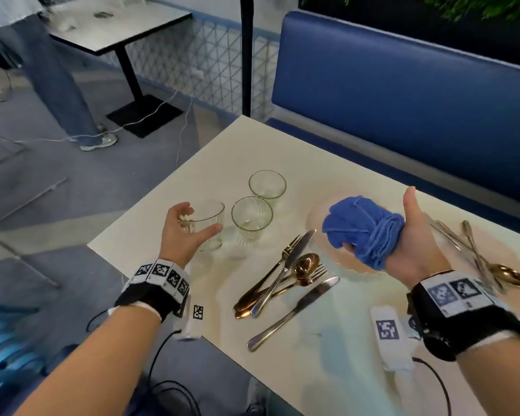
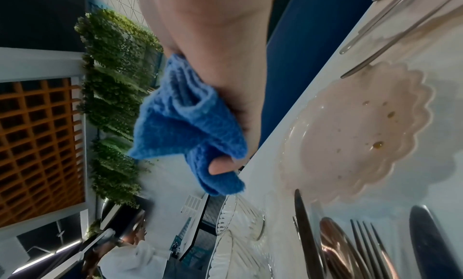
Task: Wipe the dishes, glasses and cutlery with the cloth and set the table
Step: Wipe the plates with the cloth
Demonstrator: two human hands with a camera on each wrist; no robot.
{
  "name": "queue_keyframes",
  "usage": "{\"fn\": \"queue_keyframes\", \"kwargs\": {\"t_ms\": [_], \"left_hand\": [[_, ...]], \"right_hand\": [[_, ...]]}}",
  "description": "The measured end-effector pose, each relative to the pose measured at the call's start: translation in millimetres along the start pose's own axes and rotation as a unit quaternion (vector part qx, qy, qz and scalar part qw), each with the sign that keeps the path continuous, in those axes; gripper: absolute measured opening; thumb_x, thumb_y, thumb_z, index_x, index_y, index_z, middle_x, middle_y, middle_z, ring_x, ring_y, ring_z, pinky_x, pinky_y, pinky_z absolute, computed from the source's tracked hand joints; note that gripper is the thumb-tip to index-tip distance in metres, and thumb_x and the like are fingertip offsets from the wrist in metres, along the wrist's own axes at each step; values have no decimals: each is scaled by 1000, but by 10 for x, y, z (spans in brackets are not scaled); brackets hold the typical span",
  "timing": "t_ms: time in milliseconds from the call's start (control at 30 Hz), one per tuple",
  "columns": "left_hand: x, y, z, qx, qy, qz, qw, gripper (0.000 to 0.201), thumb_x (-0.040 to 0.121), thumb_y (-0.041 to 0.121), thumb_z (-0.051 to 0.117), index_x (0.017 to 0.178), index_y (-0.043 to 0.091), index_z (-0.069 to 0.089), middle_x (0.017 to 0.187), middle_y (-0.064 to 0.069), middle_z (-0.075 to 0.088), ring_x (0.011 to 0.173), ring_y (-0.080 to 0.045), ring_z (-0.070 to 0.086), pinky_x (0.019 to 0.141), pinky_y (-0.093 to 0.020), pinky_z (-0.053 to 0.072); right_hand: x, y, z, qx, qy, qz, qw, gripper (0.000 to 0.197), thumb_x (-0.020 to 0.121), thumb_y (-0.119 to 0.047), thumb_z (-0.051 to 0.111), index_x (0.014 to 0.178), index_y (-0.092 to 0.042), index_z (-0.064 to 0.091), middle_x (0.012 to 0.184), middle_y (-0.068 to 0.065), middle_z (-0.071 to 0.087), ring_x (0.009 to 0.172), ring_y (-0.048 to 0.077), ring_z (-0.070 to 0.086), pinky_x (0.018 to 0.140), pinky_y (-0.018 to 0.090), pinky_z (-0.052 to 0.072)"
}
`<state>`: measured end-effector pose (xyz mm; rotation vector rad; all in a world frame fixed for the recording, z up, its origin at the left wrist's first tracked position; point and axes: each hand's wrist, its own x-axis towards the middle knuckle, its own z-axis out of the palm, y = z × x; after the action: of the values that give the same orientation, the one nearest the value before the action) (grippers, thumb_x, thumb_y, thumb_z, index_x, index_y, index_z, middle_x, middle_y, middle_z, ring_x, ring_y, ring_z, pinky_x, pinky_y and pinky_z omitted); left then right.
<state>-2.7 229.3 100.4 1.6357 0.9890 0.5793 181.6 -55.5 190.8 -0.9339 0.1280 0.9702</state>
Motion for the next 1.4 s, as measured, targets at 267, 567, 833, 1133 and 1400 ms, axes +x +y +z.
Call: {"fn": "queue_keyframes", "kwargs": {"t_ms": [267,567,833,1133,1400], "left_hand": [[206,-277,220,55,14,33,998,114,57,10,87,146,20,17,136,-4,39,109,-12,42,96,-28,40],[-32,-63,272,148,0,63,987,117,67,23,83,149,20,-1,151,-16,10,142,-28,17,116,-41,21],[-781,490,1503,75,-120,39,989,29,84,13,60,111,10,53,113,-7,58,84,-22,61,74,-34,55],[-630,615,2418,285,-183,-139,930,7,75,-2,54,72,-5,59,99,-14,68,81,-32,70,61,-31,54],[-470,604,2550,391,-159,-145,895,8,83,4,61,82,-4,59,112,-19,66,99,-29,64,75,-27,52]], "right_hand": [[94,-8,-268,-39,-117,-47,991,69,90,-54,41,140,-8,33,146,20,38,135,28,39,112,39,25],[-263,-454,-992,-1,-133,-94,987,68,97,-51,18,147,-5,21,155,15,16,144,24,5,119,41,0],[-329,-576,-1841,-82,-50,-146,985,72,94,-52,36,150,-19,7,156,13,13,142,31,24,115,41,-20],[-802,-745,-2075,0,-160,-134,978,66,96,-46,5,149,-8,16,156,11,16,146,22,11,117,32,-10],[-821,-805,-2288,19,-106,-121,987,68,95,-49,-2,149,-12,15,157,9,14,146,22,9,117,33,-5]]}}
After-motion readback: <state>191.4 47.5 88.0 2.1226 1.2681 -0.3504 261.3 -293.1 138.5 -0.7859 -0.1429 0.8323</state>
